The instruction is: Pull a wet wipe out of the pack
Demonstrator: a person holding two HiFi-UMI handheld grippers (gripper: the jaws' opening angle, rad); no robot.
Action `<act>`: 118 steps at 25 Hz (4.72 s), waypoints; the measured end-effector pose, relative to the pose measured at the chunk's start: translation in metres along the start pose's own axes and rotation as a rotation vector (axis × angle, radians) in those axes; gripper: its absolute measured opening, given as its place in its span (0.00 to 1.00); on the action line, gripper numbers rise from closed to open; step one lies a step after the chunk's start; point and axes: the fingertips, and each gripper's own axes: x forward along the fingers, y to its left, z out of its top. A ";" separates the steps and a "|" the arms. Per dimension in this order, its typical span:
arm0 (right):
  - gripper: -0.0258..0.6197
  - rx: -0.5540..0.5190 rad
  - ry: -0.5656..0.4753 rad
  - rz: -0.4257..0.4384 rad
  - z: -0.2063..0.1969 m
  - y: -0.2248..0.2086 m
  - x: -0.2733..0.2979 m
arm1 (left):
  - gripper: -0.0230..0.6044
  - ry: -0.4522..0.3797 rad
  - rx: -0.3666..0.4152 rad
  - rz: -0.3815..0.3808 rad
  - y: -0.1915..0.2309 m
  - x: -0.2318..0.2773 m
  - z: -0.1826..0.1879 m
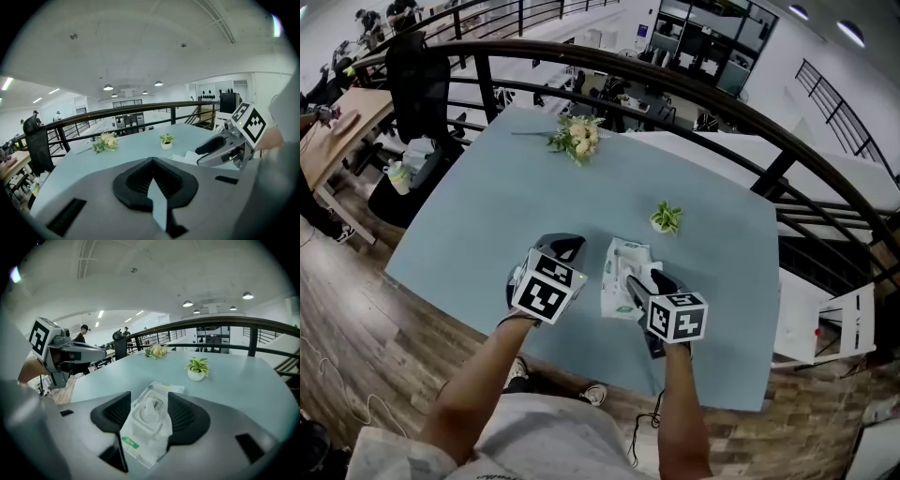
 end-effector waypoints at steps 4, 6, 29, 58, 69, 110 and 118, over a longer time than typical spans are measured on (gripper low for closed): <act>0.40 0.018 0.011 0.002 -0.009 -0.002 0.004 | 0.03 0.019 0.007 0.004 -0.003 0.000 -0.008; 0.39 0.023 0.018 0.005 -0.013 -0.003 0.006 | 0.03 0.031 -0.001 0.002 -0.005 0.001 -0.014; 0.17 0.028 0.061 0.004 -0.031 -0.001 0.019 | 0.03 0.065 -0.023 -0.017 -0.016 0.009 -0.034; 0.05 0.021 0.062 -0.020 -0.026 0.002 0.017 | 0.03 0.072 -0.020 -0.032 -0.018 0.004 -0.038; 0.05 0.034 0.037 -0.045 -0.019 0.000 0.013 | 0.03 0.044 -0.038 -0.037 -0.016 0.003 -0.033; 0.05 0.061 -0.079 -0.161 0.021 0.003 -0.017 | 0.02 -0.018 -0.051 -0.054 0.006 -0.006 -0.007; 0.05 0.064 -0.097 -0.180 0.026 0.004 -0.024 | 0.03 -0.022 -0.040 -0.068 0.005 -0.005 -0.005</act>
